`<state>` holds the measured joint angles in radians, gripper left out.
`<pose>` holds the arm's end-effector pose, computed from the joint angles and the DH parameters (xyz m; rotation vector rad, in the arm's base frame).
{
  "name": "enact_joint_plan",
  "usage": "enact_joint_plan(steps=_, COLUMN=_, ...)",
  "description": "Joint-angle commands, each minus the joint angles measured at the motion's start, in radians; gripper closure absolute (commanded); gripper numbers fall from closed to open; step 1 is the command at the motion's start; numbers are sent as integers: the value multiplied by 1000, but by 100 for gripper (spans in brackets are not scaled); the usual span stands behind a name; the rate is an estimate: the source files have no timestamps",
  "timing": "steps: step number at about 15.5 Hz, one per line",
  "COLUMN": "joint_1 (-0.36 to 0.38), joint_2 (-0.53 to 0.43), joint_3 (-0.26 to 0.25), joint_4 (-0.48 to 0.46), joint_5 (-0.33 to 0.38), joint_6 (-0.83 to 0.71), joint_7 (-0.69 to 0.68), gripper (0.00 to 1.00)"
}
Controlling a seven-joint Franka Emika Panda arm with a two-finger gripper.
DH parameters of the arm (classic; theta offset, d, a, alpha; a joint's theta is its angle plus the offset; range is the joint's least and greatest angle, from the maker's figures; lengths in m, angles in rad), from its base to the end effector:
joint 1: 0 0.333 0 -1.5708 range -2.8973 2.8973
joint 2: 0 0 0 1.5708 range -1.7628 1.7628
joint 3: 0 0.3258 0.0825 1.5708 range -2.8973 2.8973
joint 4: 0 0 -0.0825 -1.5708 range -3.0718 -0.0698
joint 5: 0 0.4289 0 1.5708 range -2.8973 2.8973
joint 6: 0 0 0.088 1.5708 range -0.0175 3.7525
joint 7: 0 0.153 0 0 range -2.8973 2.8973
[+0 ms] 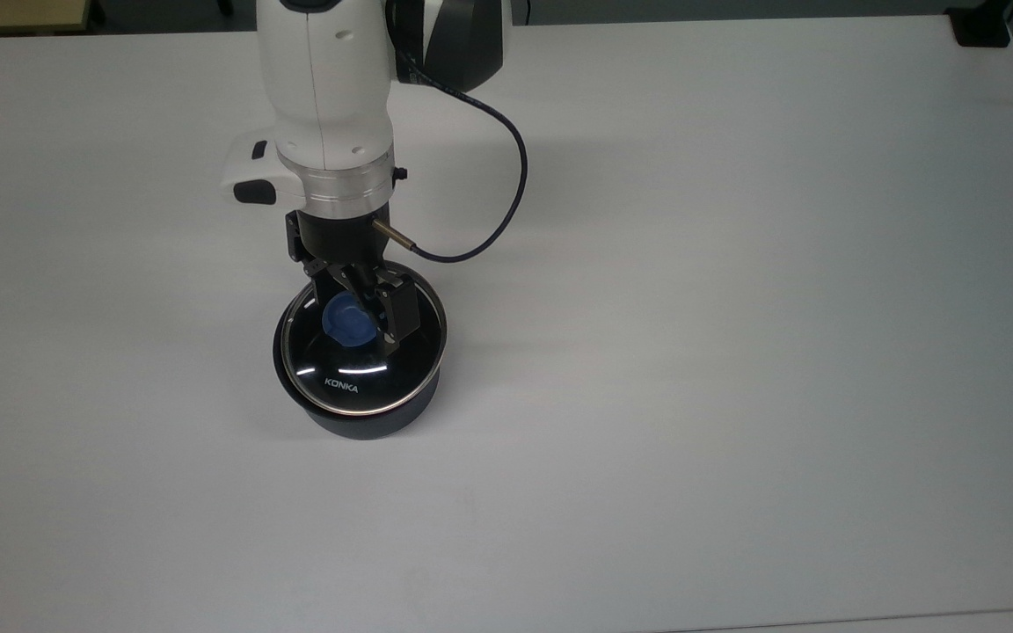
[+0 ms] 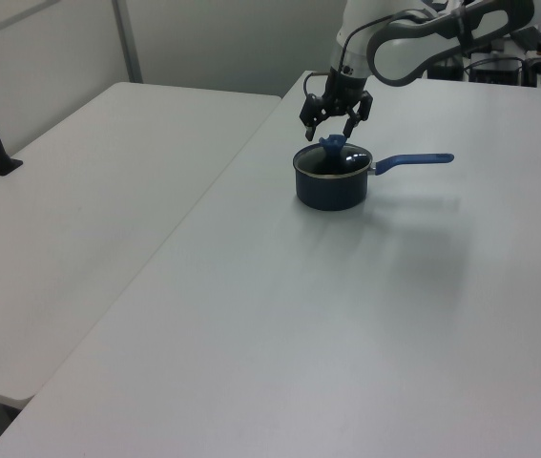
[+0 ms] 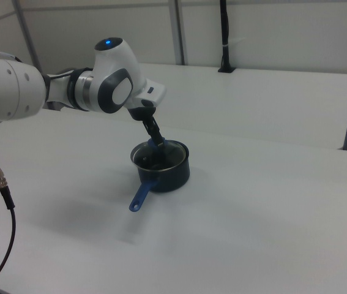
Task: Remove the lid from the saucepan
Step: 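Lower the open gripper onto the blue knob of the glass lid, then close the gripper around the blue lid knob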
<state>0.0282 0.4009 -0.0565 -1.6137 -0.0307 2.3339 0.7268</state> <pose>0.7572 -0.0187 0.3740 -2.8379 1.0835 -0.4847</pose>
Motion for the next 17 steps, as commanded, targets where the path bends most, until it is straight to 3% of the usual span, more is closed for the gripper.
enact_joint_plan(steps=1, joint_1=12, joint_2=-4, joint_3=-8, joint_4=-28, joint_5=-37, joint_6=21, joint_7=14, gripper=0)
enact_joint_plan(steps=5, joint_1=22, joint_2=16, joint_3=-9, joint_4=-31, joint_5=-81, joint_6=22, joint_7=14, gripper=0)
enact_joint_plan(steps=6, joint_1=24, joint_2=19, joint_3=-8, joint_4=-31, joint_5=-101, joint_6=22, joint_7=14, gripper=4)
enact_joint_plan(steps=9, joint_1=22, joint_2=23, joint_3=-8, joint_4=-28, joint_5=-103, joint_6=22, joint_7=14, gripper=34)
enact_joint_plan(steps=12, joint_1=15, joint_2=12, joint_3=-8, joint_4=-28, joint_5=-97, joint_6=21, joint_7=13, gripper=47)
enact_joint_plan(steps=17, joint_1=6, joint_2=-42, joint_3=-8, joint_4=-34, joint_5=-97, joint_6=4, joint_7=-6, gripper=49)
